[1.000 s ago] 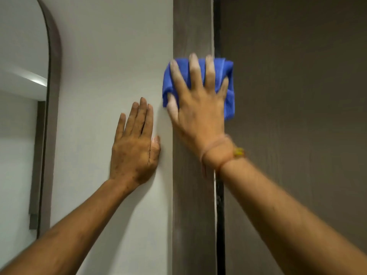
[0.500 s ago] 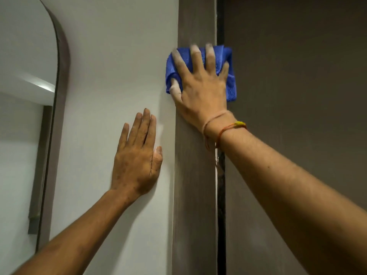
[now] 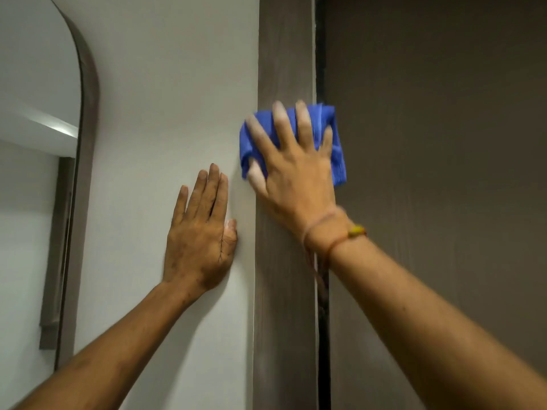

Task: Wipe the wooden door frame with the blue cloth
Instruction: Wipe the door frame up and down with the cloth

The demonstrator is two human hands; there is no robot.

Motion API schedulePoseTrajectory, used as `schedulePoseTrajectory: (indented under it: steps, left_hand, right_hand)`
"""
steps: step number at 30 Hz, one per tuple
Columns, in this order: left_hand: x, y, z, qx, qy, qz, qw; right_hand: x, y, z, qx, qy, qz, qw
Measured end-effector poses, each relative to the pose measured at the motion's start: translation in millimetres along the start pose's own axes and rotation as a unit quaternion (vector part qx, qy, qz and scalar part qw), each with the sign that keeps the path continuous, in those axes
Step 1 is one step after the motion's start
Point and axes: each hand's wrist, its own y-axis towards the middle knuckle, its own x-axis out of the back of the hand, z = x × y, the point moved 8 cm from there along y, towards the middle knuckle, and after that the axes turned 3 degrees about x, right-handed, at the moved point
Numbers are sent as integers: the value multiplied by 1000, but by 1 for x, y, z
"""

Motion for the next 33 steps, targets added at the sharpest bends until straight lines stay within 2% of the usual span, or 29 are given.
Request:
schedulePoseTrajectory:
  steps: [4,7,11,15,19,24,27,30,33]
  left_hand:
    - [0,0,1,0,4,-6,1000]
    - [0,1,0,-10,-1,-6,1000]
    - [-2,1,2,-11,-16,2,1000]
    - [-1,1,2,-13,-6,-7,1000]
    - [-1,0,3,-5,-1,-13,1000]
    - [-1,-1,0,-12,-9,-6,1000]
    - [-1,-1,1,-10,-15,2,1000]
    - [0,0,0,-10,-15,1,1000]
    - [0,0,-1,-10,-5,-2,1000]
  right_hand:
    - [7,29,-6,-33,-4,-34,999]
    - [-6,-33,12,-30,0,-48,998]
    - [-22,-102,34,12,-44,-12,999]
    - [-10,-42,15,49,-26,-9,998]
    - [5,22,-6,1,-7,-14,1000]
    - [-9,-51,16,7,12,-25,1000]
    - [-19,-103,34,17,-3,-1,1000]
    - [-18,-90,30,33,7,16,999]
    - [-5,-34,12,36,18,8,999]
